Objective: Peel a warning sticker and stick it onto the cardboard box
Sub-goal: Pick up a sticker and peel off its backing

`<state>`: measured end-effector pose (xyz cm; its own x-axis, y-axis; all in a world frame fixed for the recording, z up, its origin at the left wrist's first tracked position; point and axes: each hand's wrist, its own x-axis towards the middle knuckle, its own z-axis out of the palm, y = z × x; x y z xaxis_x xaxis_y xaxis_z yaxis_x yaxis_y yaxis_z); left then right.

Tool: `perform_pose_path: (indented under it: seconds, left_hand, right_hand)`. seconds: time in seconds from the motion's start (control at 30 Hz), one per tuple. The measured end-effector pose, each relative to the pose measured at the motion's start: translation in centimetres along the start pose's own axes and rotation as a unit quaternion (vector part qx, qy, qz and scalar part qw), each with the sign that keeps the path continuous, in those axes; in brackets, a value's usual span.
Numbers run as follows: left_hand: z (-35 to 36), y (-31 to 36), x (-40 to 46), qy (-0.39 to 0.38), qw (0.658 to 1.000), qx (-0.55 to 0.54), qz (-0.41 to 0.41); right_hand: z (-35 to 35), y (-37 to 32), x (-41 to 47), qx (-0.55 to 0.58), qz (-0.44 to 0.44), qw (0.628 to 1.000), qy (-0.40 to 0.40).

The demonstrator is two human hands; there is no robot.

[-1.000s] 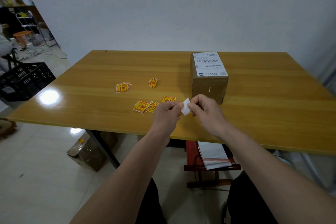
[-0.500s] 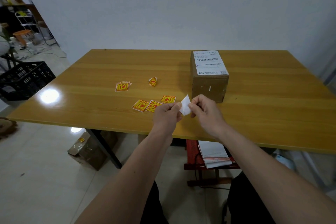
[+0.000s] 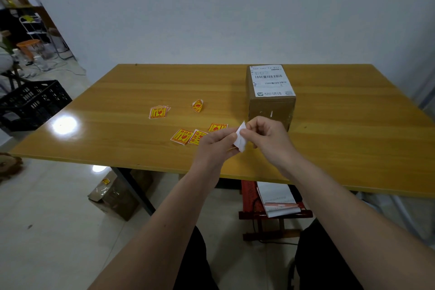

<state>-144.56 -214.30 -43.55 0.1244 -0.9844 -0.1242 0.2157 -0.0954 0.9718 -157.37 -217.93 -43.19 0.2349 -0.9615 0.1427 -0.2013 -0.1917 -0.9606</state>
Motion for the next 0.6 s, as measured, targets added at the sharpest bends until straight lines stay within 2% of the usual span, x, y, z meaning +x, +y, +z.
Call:
perform_pose_path:
  seconds: [0.13, 0.33, 0.43, 0.5, 0.6]
  left_hand:
    - [-0.3, 0.1, 0.3, 0.027, 0.995, -0.07, -0.06]
    - [-0.2, 0.3, 0.1, 0.033, 0.995, -0.077, -0.063]
    - [-0.8, 0.2, 0.1, 0.002, 0.995, -0.082, -0.064]
    - [-1.1, 0.3, 0.0, -0.008, 0.998, -0.038, -0.045]
    - [-0.6, 0.7, -0.1, 0.026, 0.997, 0.062, 0.023]
  right_hand:
    - [0.0, -0.5, -0.1, 0.001, -0.019, 1.0, -0.014]
    - [-0.1, -1.3, 0.0, -0.036, -0.038, 0.998, -0.029]
    - [-0.2, -1.3, 0.0, -0.057, -0.04, 0.997, -0.031]
    - [-0.4, -0.8, 0.1, -0.073, -0.034, 0.996, -0.024]
    - [-0.4, -0.4, 0.1, -0.115, -0.035, 0.993, -0.023]
